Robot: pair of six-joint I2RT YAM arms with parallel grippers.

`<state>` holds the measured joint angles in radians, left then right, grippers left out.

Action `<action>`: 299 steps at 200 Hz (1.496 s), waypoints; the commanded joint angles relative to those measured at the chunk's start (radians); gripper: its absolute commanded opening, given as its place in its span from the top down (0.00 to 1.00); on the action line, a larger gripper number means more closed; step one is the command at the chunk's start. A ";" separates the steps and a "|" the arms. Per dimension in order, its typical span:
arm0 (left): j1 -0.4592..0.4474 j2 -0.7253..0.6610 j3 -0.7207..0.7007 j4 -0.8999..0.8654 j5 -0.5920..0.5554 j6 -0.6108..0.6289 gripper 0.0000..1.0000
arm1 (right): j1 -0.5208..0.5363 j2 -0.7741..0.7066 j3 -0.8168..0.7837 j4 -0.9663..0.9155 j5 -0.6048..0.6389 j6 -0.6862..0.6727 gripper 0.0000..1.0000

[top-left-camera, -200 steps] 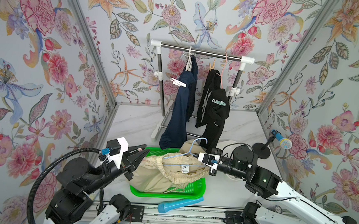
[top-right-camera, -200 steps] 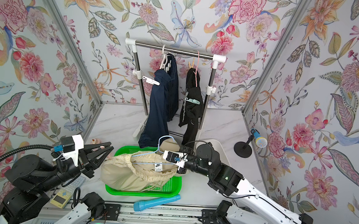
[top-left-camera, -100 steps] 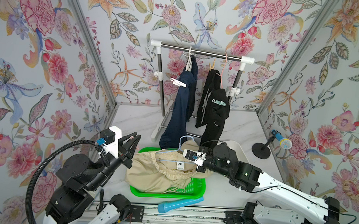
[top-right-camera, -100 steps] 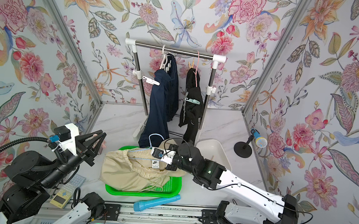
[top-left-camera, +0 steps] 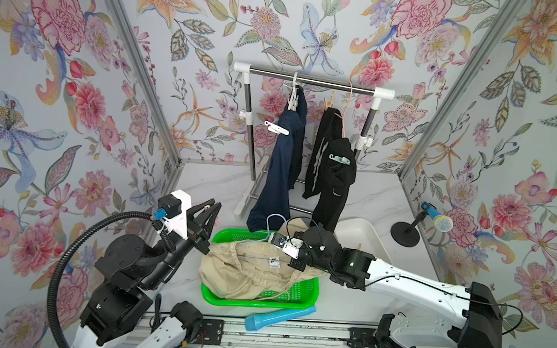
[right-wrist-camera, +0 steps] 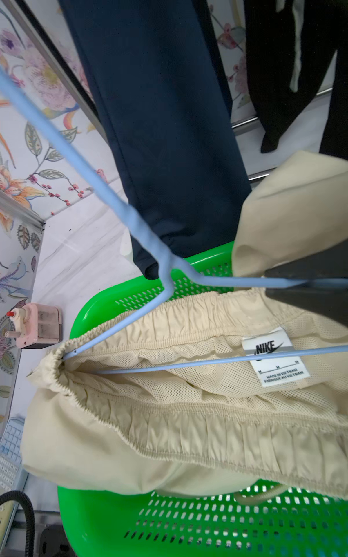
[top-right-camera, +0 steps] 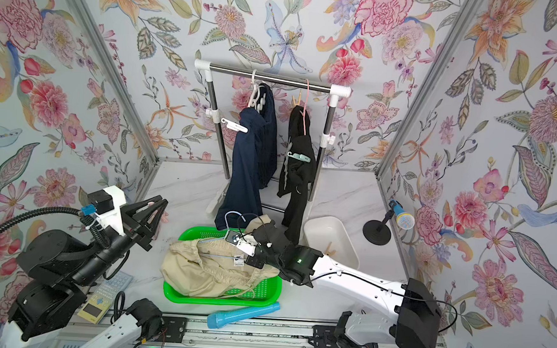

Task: Remove the clothespins securing shorts to the hanger
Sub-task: Place the hanger in the basket.

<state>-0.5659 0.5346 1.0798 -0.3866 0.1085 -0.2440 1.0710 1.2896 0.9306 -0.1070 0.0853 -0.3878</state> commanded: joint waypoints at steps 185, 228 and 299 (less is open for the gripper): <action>0.001 0.100 -0.281 0.277 0.111 -0.248 1.00 | 0.048 -0.134 0.026 0.082 0.146 0.366 0.51; 0.001 0.104 -0.378 0.376 0.051 -0.466 1.00 | 0.153 -0.062 0.070 0.230 0.209 0.388 0.49; 0.001 0.122 -0.415 0.398 0.057 -0.586 1.00 | 0.165 0.103 0.194 0.269 0.144 0.383 0.46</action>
<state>-0.5659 0.6483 0.6849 -0.0341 0.1532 -0.7689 1.2293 1.3533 1.0702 0.1337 0.2577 -0.0204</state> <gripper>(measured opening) 0.183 0.544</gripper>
